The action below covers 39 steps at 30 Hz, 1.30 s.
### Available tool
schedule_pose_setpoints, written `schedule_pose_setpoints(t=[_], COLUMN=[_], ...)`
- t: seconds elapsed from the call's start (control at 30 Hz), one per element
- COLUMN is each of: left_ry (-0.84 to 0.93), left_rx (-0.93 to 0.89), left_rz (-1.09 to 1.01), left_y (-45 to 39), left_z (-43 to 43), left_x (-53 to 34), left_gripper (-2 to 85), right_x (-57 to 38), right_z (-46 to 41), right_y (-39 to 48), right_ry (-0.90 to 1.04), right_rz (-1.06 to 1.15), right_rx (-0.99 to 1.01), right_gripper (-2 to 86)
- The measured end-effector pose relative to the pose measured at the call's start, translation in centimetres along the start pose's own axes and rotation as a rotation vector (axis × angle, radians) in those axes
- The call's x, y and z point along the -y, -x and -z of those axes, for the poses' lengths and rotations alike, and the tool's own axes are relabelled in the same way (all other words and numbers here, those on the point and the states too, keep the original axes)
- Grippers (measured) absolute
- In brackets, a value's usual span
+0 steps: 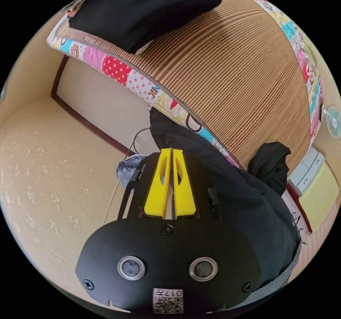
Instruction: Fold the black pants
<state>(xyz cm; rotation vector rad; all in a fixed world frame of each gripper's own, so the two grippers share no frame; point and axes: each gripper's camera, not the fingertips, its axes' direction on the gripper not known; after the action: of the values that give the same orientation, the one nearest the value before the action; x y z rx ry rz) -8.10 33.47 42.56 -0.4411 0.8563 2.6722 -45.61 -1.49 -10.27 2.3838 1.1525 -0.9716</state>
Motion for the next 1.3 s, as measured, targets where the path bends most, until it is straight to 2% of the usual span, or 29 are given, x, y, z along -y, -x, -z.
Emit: schedule_pose_setpoints(t=[0.1,0.23,0.3,0.43,0.5,0.53,0.57,0.7,0.8,0.93,1.03,1.1,1.17,1.23,1.3], left_ry=[0.007,-0.001,-0.040,-0.195,-0.285,-0.298,-0.305,-0.287,-0.306,-0.421,-0.515,-0.635,-0.635,-0.621,-0.581], left_rx=[0.052,0.029,-0.079,-0.357,-0.490,-0.509,-0.523,-0.435,-0.495,-0.512,-0.459,-0.555,-0.630,-0.715,-0.881], left_rz=[-0.076,-0.092,-0.063,-0.111,-0.281,-0.346,-0.496,-1.054,-1.319,-1.517,-1.544,-1.554,-1.582,-1.561,-1.598], left_y=[-2.7,-4.3,-4.6,-5.8,-9.1,-10.5,-13.6,-27.7,-35.0,-39.1,-39.6,-37.2,-36.0,-35.1,-34.2], left_z=[-1.9,-3.8,-4.2,-3.1,-1.6,-1.2,-0.4,1.8,3.7,5.5,5.5,6.7,7.8,9.2,11.3], left_x=[1.3,2.9,3.9,4.7,5.1,5.1,4.7,-1.3,-7.6,-13.7,-15.9,-16.4,-16.4,-16.0,-15.4], left_gripper=[-0.5,-0.5,-0.6,-0.1,1.7,2.4,3.9,9.8,16.3,17.7,12.2,2.3,0.6,-0.2,-0.5], right_x=[-1.2,-3.8,-5.7,-13.8,-18.0,-20.8,-22.2,-34.1,-43.9,-58.2,-65.5,-67.5,-68.5,-68.2,-67.0], right_z=[-1.8,-2.5,-3.1,-5.4,-6.4,-7.1,-7.4,-9.9,-11.6,-13.1,-12.9,-12.4,-11.3,-7.9,-5.2], right_y=[0.3,-0.7,-1.0,2.7,3.8,4.1,4.2,5.6,6.4,5.5,3.2,1.9,0.9,-0.6,-2.6], right_ry=[0.096,0.116,0.163,0.377,0.457,0.503,0.527,0.731,0.873,1.036,1.069,1.017,0.978,0.908,0.801], right_rz=[0.105,0.173,0.206,0.548,0.647,0.684,0.701,0.870,0.993,1.182,1.236,1.260,1.301,1.335,1.351], right_rx=[0.056,0.039,0.108,0.144,0.198,0.235,0.251,0.345,0.381,0.392,0.436,0.428,0.430,0.635,0.731], right_gripper=[3.7,3.6,3.6,3.6,3.5,3.5,3.4,3.2,3.1,2.8,2.5,2.0,1.3,0.6,0.4])
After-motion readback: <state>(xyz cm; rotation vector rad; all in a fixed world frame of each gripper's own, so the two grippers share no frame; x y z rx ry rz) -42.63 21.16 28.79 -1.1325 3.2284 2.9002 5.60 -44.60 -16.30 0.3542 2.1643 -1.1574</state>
